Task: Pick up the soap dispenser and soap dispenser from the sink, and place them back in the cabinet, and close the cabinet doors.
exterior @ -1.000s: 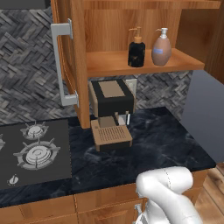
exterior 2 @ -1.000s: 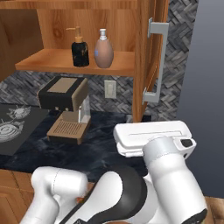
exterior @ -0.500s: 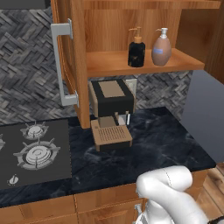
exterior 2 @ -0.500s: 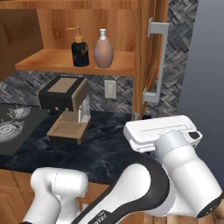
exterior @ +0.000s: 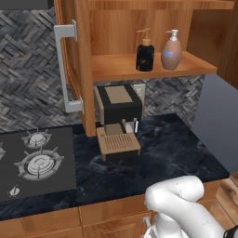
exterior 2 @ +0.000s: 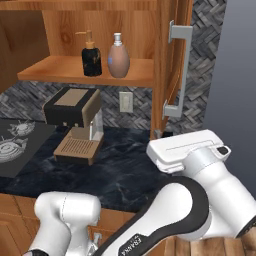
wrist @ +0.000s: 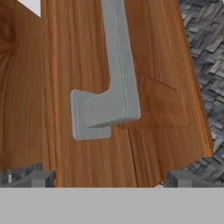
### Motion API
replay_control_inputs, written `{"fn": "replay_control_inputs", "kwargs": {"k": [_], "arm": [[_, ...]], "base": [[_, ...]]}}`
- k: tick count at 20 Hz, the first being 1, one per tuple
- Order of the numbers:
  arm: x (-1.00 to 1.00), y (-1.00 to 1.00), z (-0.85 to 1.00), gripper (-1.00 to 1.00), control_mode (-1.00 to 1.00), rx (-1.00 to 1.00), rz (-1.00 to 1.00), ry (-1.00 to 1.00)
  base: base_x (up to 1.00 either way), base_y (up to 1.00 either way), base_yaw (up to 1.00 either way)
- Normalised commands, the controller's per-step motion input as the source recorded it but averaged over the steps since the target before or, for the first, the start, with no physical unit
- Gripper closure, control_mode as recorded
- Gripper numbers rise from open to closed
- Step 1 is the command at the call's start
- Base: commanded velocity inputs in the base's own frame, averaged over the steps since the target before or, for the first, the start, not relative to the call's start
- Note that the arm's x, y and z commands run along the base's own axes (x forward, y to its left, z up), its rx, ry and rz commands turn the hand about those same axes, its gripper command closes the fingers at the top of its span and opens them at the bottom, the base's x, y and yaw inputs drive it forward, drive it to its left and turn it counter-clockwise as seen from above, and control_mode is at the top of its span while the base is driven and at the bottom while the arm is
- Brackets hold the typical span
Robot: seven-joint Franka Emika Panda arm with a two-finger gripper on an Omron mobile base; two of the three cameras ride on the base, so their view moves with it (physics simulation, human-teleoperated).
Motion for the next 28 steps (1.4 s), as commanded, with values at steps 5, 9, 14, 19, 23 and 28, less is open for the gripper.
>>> {"fn": "replay_control_inputs", "kwargs": {"k": [5, 9, 14, 19, 23, 28], "arm": [[0.34, 0.00, -0.04, -1.00, -1.00, 0.00, 0.06, 0.00], [0.36, 0.01, -0.14, -1.00, -1.00, 0.00, 0.14, -0.02], [0.37, 0.10, -0.12, -1.00, -1.00, 0.00, 0.14, -0.02], [0.48, 0.17, -0.06, -1.00, -1.00, 0.01, 0.11, -0.01], [0.55, 0.33, -0.05, -1.00, -1.00, 0.00, 0.08, -0.01], [0.49, 0.52, -0.03, -1.00, -1.00, 0.00, 0.02, 0.00]], "base": [[0.00, 0.00, 0.00], [0.00, 0.00, 0.00], [0.00, 0.00, 0.00], [0.00, 0.00, 0.00], [0.00, 0.00, 0.00], [0.00, 0.00, 0.00]]}}
